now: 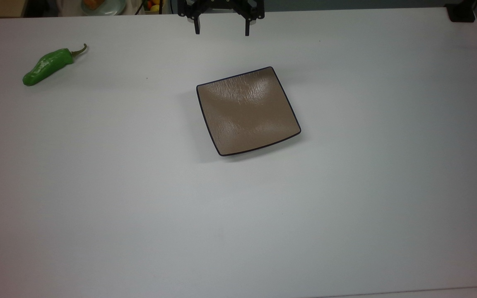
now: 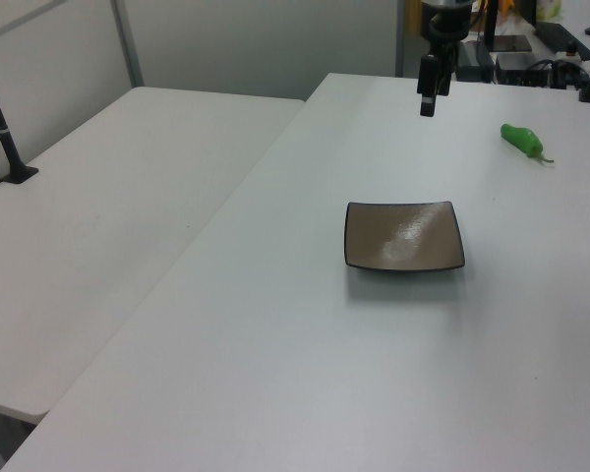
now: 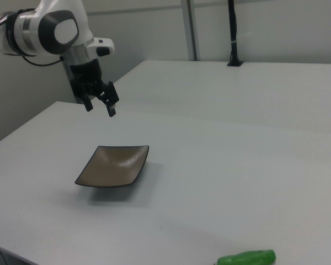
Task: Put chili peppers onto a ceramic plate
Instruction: 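Move the open gripper from above the plate toward the green chili pepper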
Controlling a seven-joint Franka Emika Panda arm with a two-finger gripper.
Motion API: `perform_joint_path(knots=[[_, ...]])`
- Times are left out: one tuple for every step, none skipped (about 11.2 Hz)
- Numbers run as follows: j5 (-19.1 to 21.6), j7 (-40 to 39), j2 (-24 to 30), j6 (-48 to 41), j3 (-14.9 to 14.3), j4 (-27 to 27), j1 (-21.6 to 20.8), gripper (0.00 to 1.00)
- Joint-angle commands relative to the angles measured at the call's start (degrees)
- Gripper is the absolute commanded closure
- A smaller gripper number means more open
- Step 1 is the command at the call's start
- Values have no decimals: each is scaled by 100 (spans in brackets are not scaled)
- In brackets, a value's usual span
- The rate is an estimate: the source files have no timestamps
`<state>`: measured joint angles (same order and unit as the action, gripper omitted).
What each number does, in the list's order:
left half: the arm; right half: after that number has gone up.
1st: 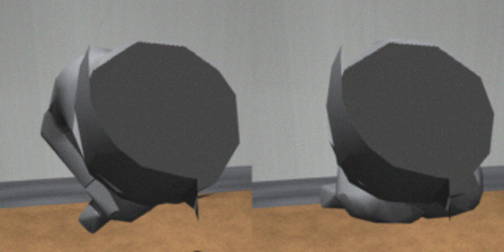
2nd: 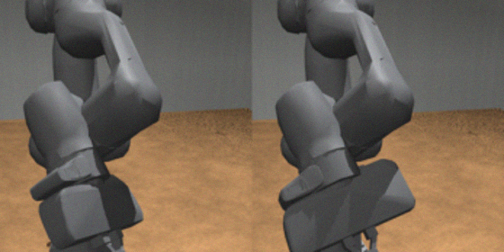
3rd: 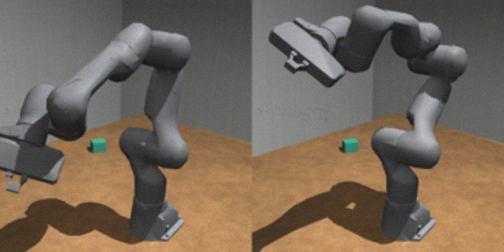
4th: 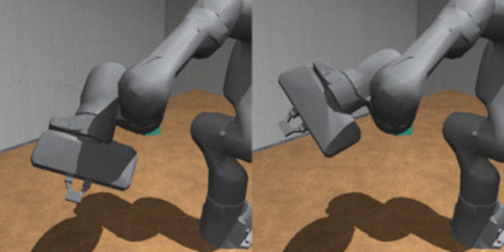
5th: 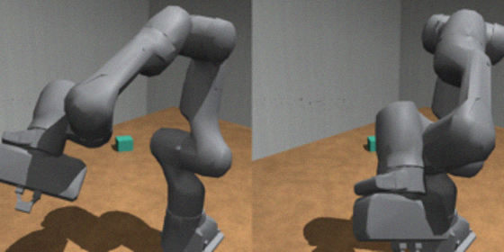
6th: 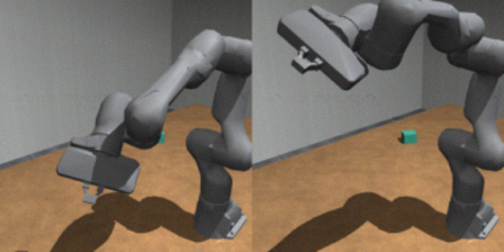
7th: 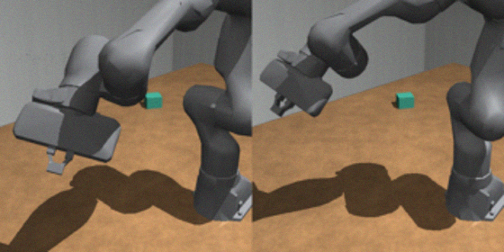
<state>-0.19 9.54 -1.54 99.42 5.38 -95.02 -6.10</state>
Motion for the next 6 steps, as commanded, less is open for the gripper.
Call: perform_joint_path(knots=[[-16, -66, 57, 113, -55, -52, -41, 0], [10, -75, 48, 122, -98, -52, -32, 0], [28, -75, 57, 113, -116, -43, 64, 0], [28, -84, 57, 113, -125, -26, 204, 0], [19, -136, 40, 122, -177, -17, 301, 0], [10, -328, 31, 122, -213, -17, 476, 0]])
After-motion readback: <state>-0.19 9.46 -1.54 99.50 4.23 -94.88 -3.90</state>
